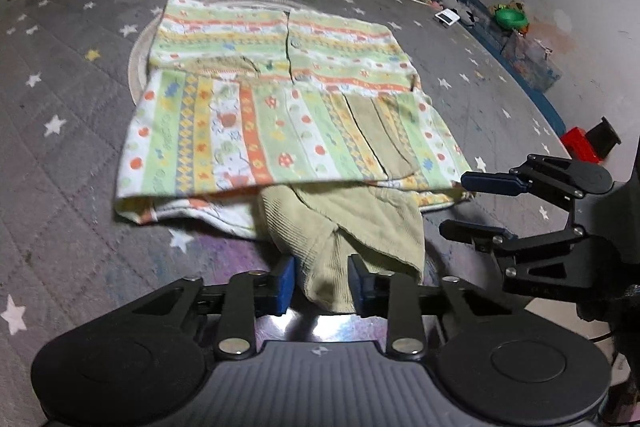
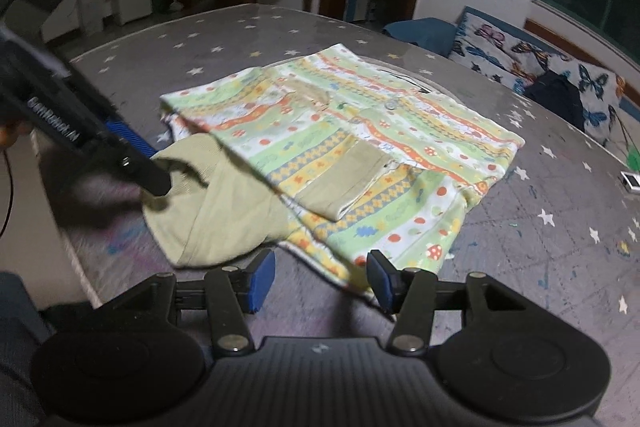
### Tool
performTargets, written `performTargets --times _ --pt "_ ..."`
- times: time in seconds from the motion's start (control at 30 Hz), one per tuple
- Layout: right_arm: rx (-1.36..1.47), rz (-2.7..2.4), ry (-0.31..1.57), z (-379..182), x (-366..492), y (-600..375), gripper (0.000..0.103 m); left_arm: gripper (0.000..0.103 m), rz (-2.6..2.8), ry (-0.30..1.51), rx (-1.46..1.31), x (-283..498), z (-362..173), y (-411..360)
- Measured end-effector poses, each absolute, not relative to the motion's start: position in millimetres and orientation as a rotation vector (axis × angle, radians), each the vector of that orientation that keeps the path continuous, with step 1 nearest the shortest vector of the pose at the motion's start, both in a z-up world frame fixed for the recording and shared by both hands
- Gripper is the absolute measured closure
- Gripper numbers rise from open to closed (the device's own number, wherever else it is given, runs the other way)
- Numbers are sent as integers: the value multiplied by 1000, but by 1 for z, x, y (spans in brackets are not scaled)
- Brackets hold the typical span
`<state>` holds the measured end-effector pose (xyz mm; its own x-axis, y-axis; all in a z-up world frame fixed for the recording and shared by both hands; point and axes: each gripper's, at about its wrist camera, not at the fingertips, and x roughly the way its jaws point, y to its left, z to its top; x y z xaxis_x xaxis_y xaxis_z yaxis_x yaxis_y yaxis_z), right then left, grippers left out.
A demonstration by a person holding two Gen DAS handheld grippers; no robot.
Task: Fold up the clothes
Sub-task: 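Grasp the corduroy hood with the right tool and lift it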
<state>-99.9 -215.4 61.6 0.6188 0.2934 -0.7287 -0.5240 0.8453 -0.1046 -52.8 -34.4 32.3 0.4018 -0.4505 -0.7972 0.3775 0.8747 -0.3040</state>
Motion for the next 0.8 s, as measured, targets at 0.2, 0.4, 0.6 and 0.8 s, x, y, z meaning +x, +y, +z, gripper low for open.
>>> performTargets --times 0.2,0.4,0.6,0.8 --pt "-380 508 771 59 -105 -212 50 93 -540 1046 -100 -49 33 -33" --pt "-423 546 745 58 -106 -206 41 96 -568 964 -142 -38 58 -30" --pt "-464 576 701 51 -108 -193 40 96 -590 906 -222 -15 74 -29" --pt "-483 565 625 49 -98 -178 40 96 -607 903 -244 0 76 -29"
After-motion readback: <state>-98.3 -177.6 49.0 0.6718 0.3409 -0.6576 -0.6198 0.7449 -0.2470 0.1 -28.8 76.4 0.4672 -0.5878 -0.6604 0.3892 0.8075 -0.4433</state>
